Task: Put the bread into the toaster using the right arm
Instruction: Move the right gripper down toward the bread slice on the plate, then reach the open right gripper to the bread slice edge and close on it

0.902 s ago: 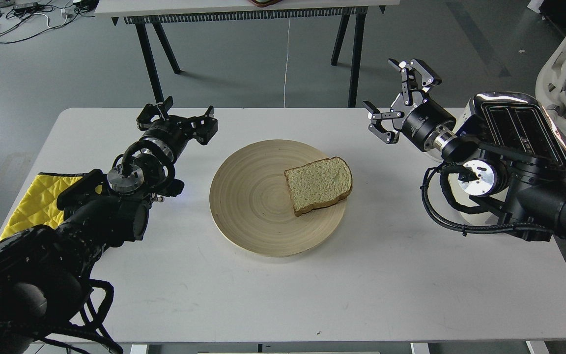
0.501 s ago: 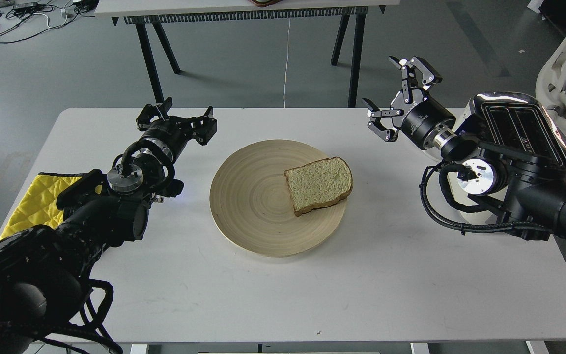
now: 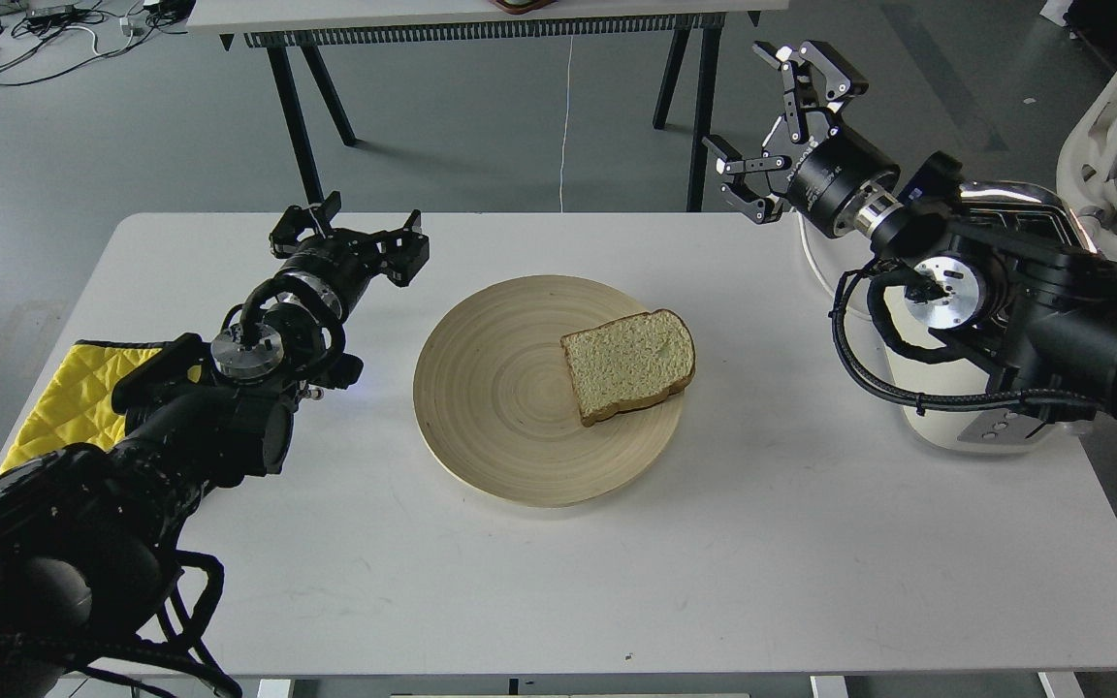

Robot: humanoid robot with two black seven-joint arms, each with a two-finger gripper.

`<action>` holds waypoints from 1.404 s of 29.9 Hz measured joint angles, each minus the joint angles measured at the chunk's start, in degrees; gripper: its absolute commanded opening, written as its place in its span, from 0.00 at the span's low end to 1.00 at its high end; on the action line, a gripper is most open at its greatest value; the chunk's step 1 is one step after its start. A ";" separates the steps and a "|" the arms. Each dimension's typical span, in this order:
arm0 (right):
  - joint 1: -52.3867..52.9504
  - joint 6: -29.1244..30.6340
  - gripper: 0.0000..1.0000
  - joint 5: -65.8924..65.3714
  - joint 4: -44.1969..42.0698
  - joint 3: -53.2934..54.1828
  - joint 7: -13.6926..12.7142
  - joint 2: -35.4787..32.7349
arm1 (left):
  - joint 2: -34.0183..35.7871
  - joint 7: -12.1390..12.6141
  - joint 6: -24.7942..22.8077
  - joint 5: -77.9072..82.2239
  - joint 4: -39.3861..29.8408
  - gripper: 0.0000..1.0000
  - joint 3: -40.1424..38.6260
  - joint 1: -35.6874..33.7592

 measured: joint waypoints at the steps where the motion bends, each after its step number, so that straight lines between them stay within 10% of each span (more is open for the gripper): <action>1: 0.13 -0.96 0.98 -0.60 0.36 -0.02 0.00 -0.42 | 0.00 0.00 0.00 0.00 0.00 1.00 0.00 0.00; 22: -3.87 -33.79 0.97 -22.95 2.19 -8.97 -1.36 4.57 | 0.00 0.00 0.00 -0.05 0.02 1.00 0.00 0.00; 42: -9.55 -39.96 0.85 -26.80 9.50 -10.01 -2.52 6.75 | -0.01 0.00 0.00 -0.04 -0.04 1.00 0.00 0.00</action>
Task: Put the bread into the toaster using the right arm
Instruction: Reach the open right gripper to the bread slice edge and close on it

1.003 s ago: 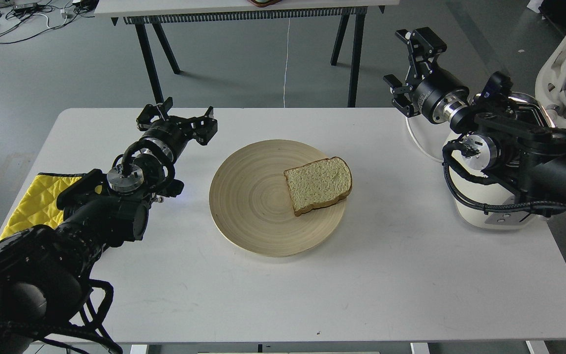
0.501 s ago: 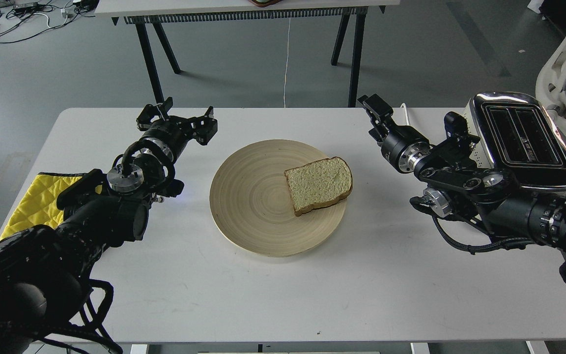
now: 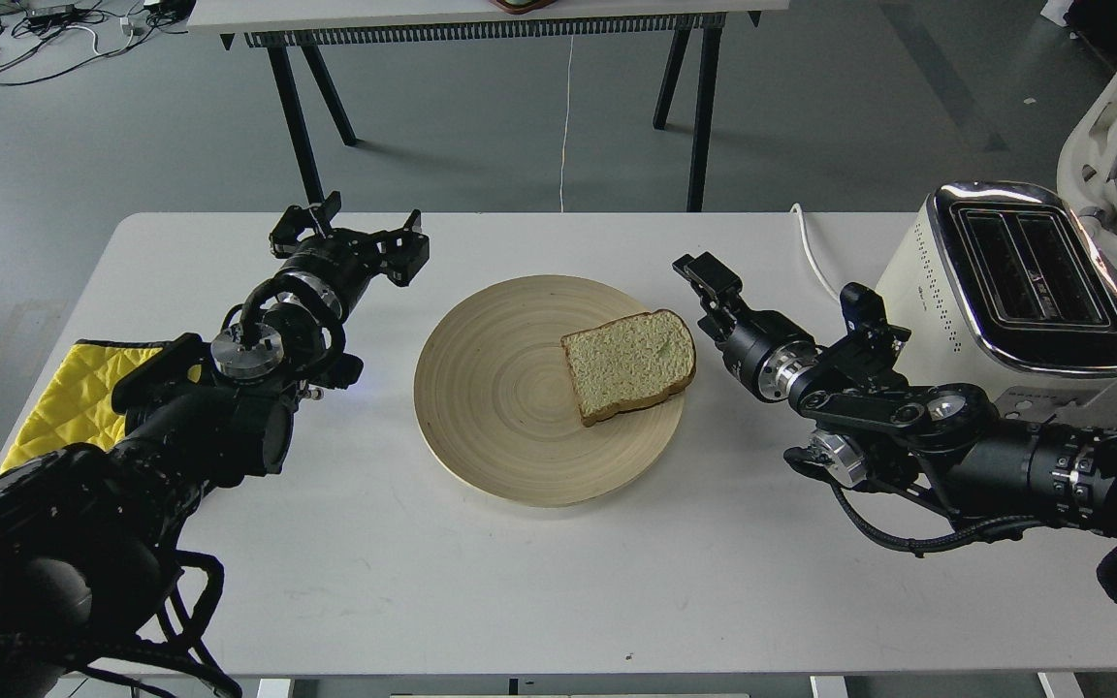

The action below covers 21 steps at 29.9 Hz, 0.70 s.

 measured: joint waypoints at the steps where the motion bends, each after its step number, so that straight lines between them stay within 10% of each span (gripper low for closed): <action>1: -0.04 -0.02 0.84 0.00 0.11 -0.59 0.00 -0.03 | 0.00 0.00 0.00 0.00 0.01 1.00 0.00 0.00; 21: -0.08 0.04 0.70 -0.49 1.60 -3.57 -0.79 -0.15 | -0.02 0.00 0.00 -0.02 -0.01 1.00 0.00 0.00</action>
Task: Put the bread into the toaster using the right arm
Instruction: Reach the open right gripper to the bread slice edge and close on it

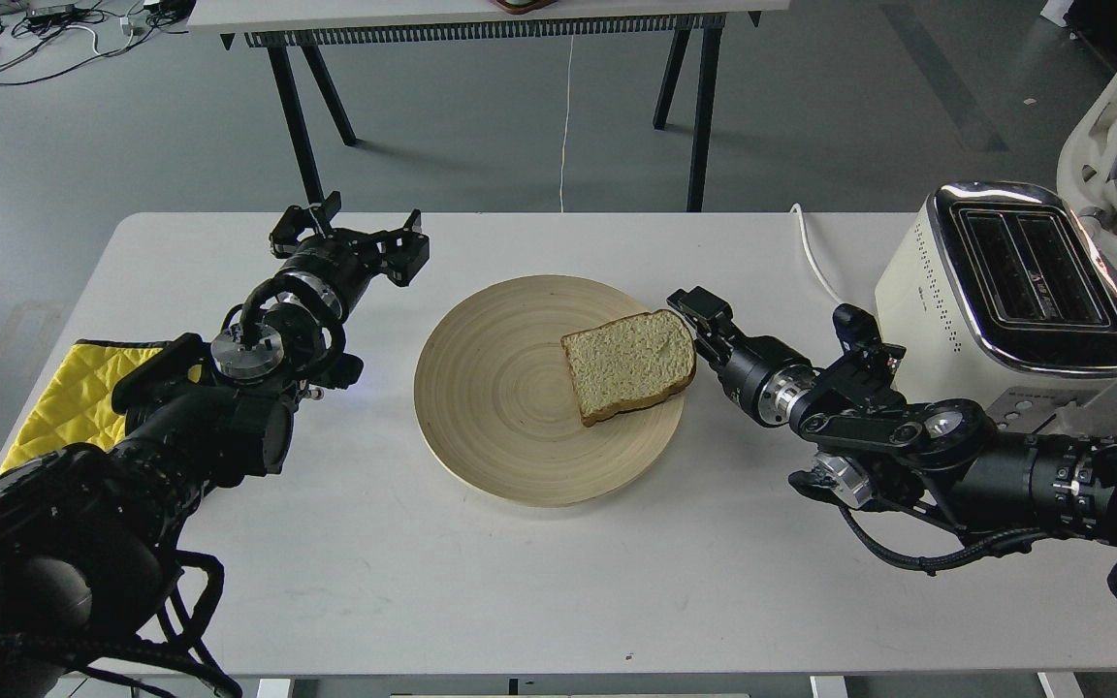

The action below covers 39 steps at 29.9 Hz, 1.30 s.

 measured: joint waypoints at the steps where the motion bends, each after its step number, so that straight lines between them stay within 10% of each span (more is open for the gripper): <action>1: 0.00 0.00 0.69 -0.08 0.04 -0.07 -0.04 0.00 | 0.00 0.00 0.00 0.00 0.00 1.00 0.00 0.00; 39: 0.17 0.60 0.28 -1.79 1.86 -0.50 -0.09 -0.61 | 0.02 0.00 0.00 -0.02 0.00 1.00 0.00 -0.01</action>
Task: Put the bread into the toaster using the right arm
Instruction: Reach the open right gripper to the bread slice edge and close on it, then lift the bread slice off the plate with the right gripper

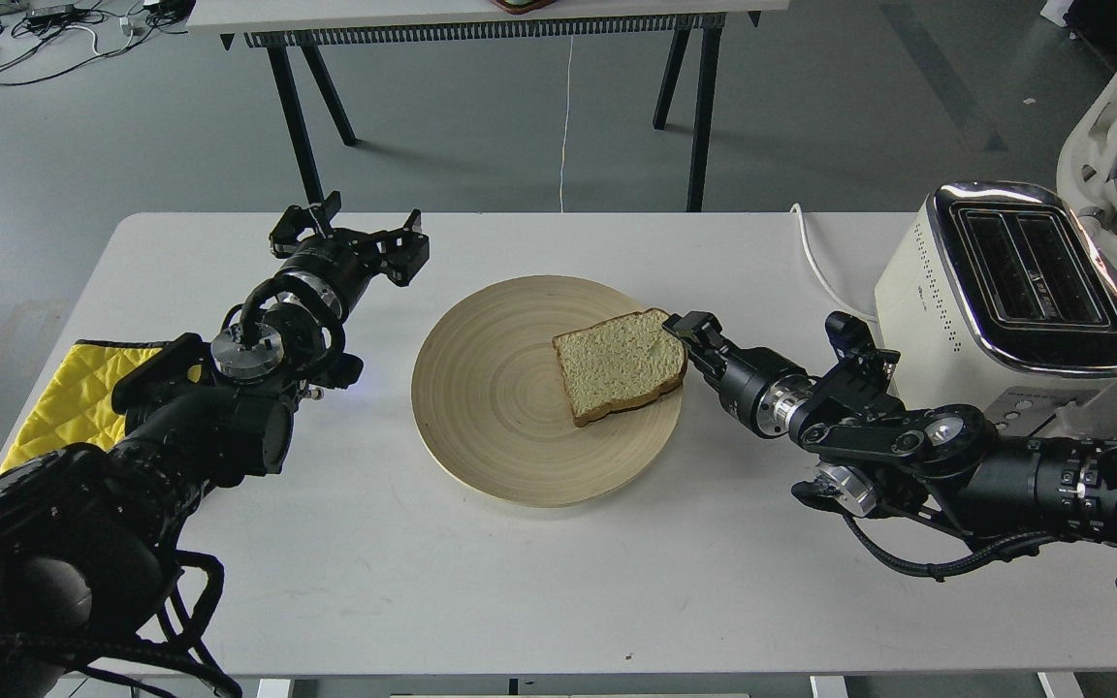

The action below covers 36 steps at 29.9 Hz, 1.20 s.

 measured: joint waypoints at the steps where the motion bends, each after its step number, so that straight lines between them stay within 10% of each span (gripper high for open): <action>1: 0.00 0.01 0.28 0.00 0.00 0.00 0.00 0.00 | 0.00 0.00 0.00 0.00 0.00 1.00 0.00 0.00; 36: 0.79 -0.64 0.15 0.20 3.80 0.42 0.27 -2.51 | -0.02 0.00 0.00 0.01 0.00 1.00 0.00 0.00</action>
